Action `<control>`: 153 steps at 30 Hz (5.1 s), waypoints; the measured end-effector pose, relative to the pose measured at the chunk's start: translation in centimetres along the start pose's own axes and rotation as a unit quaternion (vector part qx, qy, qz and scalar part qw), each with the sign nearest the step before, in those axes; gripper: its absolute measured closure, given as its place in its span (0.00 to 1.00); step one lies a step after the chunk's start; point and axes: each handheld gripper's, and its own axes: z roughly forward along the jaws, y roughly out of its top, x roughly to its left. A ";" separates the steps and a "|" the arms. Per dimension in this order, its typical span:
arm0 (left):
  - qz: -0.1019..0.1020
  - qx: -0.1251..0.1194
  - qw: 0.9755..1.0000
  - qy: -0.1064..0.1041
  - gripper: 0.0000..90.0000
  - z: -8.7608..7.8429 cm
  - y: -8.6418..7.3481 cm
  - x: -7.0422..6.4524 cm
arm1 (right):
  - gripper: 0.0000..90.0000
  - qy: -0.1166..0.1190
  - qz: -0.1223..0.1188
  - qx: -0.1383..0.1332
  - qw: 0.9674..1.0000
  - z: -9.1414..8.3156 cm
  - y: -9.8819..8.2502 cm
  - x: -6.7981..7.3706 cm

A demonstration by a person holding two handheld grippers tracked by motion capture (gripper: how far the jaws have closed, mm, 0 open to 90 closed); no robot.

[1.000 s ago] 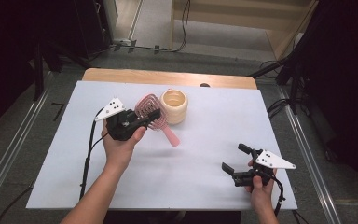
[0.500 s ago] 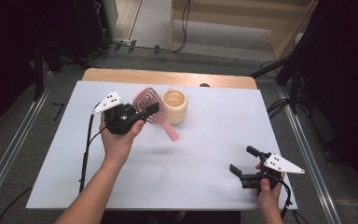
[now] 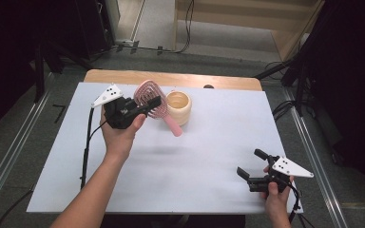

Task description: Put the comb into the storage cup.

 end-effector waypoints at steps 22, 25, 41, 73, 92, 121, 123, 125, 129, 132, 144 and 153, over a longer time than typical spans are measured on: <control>-0.012 -0.016 1.000 0.008 0.72 1.0 1.5 1.4 | 0.00 0.006 0.000 0.002 1.000 0.1 -0.2 -0.1; -0.010 -0.017 1.000 0.010 0.72 1.1 1.6 1.6 | 0.00 0.006 0.000 0.002 1.000 0.1 -0.2 -0.1; -0.049 -0.029 0.998 0.017 0.72 1.8 2.0 3.4 | 0.00 0.011 -0.002 0.006 1.000 0.2 -0.2 -0.1; -0.045 -0.050 0.996 0.061 0.72 3.5 3.6 4.7 | 0.00 0.011 0.001 0.005 1.000 0.3 -0.2 -0.1; -0.016 -0.039 0.995 0.091 0.72 5.1 2.5 5.2 | 0.00 0.012 0.004 0.003 1.000 0.2 -0.2 -0.2; -0.007 0.002 0.995 0.097 0.72 7.1 -0.6 5.9 | 0.00 0.012 0.003 0.003 1.000 0.3 -0.2 -0.3; -0.004 0.005 0.995 0.098 0.72 7.3 -0.7 5.8 | 0.00 0.012 0.003 0.003 1.000 0.3 -0.2 -0.2; -0.003 0.009 0.995 0.099 0.72 7.4 -0.8 5.7 | 0.00 0.012 0.004 0.004 1.000 0.3 -0.2 -0.2; -0.001 0.015 0.995 0.096 0.72 7.7 -1.1 5.5 | 0.00 0.012 0.003 0.003 1.000 0.3 -0.2 -0.3; 0.004 0.020 0.995 0.095 0.72 8.0 -1.3 5.4 | 0.00 0.013 0.003 0.002 1.000 0.3 -0.2 -0.3; 0.009 0.034 0.995 0.092 0.72 8.8 -2.1 5.0 | 0.00 0.013 0.003 0.003 1.000 0.3 -0.2 -0.3; 0.012 0.044 0.995 0.089 0.72 9.5 -2.7 4.8 | 0.00 0.012 0.001 0.004 1.000 0.4 -0.2 -0.3</control>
